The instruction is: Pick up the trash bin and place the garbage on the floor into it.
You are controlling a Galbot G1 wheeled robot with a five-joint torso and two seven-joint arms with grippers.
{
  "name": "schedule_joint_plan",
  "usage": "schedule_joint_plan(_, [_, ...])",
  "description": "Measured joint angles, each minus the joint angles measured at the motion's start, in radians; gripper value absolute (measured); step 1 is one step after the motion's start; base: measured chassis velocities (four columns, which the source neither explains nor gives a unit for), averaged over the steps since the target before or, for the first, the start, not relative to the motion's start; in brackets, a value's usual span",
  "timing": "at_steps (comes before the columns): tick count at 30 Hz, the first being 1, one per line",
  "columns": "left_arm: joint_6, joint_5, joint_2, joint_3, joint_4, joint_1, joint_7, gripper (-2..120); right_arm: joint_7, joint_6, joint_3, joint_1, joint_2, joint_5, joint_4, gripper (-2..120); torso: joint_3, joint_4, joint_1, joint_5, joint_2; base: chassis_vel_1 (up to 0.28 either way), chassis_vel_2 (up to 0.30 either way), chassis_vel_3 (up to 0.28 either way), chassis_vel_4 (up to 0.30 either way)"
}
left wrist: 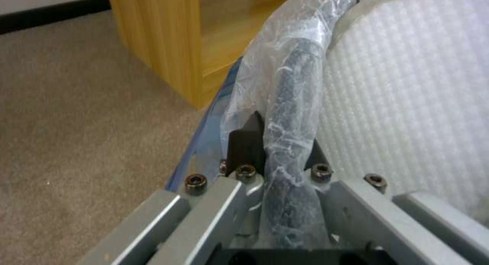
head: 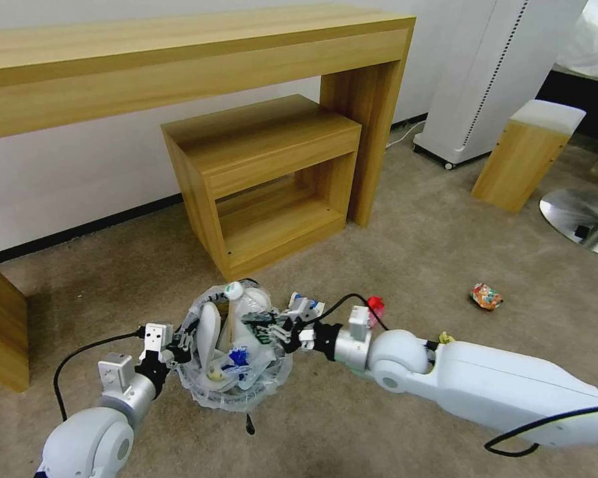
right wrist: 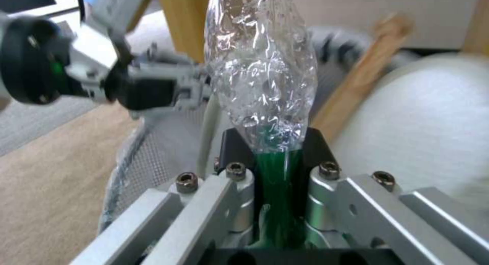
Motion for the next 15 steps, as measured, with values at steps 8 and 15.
schedule_joint_plan(8, [0.004,0.001,-0.006,-0.008,-0.039,0.017,-0.003,3,0.059,-0.029,-0.043,0.001,0.064,0.001,-0.058,8,0.000,-0.0002,0.000,0.0001,0.000,0.000,0.000,0.000,0.000])
schedule_joint_plan(15, [0.006,0.002,-0.009,-0.012,-0.065,0.027,-0.004,3,0.120,-0.072,-0.052,0.009,0.086,-0.007,-0.073,8,0.000,-0.0002,0.000,0.0001,0.000,0.000,0.000,0.000,0.000])
